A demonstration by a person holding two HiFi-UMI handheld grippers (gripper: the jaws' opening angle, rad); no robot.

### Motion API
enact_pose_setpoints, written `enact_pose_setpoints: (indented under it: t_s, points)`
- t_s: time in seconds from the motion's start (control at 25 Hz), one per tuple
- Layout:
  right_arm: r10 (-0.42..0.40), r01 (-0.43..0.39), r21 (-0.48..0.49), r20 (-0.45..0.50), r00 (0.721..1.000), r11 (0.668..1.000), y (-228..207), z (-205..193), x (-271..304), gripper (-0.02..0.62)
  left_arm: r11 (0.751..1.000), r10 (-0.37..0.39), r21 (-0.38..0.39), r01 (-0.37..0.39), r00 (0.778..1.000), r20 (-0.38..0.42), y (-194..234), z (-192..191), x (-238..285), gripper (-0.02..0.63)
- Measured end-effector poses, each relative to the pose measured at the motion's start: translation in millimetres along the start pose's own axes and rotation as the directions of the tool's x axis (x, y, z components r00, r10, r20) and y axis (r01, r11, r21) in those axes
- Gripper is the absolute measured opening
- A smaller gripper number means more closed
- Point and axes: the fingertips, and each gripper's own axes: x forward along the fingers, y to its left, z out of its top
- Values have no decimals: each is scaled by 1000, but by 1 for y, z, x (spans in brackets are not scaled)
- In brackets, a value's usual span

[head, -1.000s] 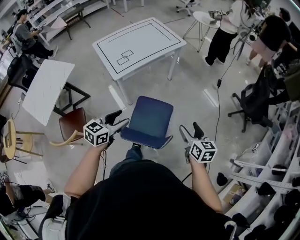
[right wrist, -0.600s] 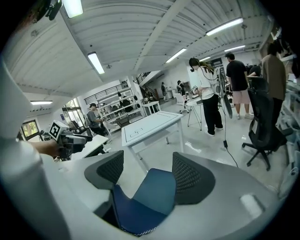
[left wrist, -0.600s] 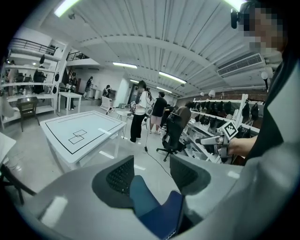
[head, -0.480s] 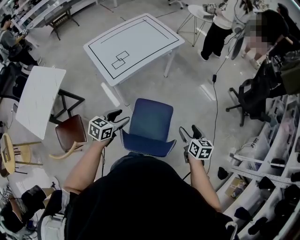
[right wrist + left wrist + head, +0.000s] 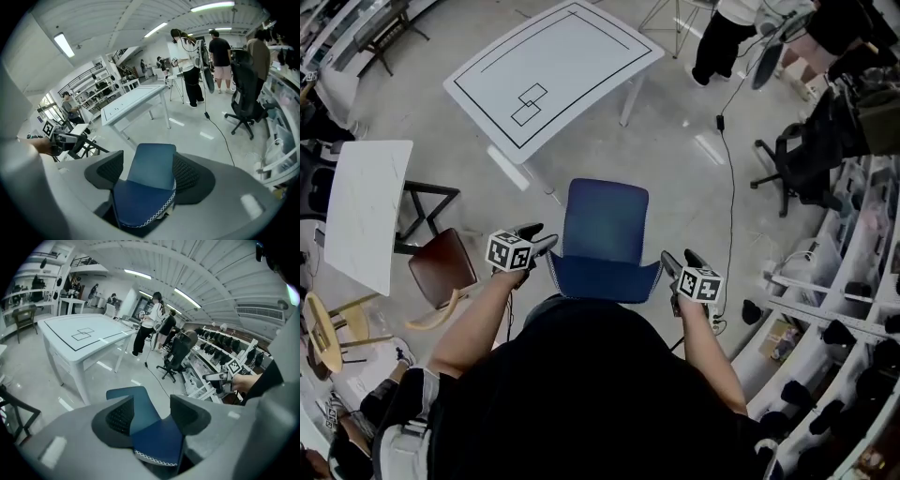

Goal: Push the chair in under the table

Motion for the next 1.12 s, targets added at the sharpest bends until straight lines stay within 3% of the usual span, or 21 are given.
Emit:
enact_pose_setpoints:
  t_s: [0.52,0.84,1.12]
  points:
    - [-89,90,-3,-205,975,996,-34,-77,32,362,995,-11,-96,-8,980,-198,28,-84,29,383]
    - [-54,55,-7,-310,949,998,-50,-123,55,362,982,5,-178,-60,956,-292,30,-131,42,394]
    - [9,10,49,-377,926,999,-51,-159,71,364,961,32,-243,-129,930,-366,28,-174,57,407]
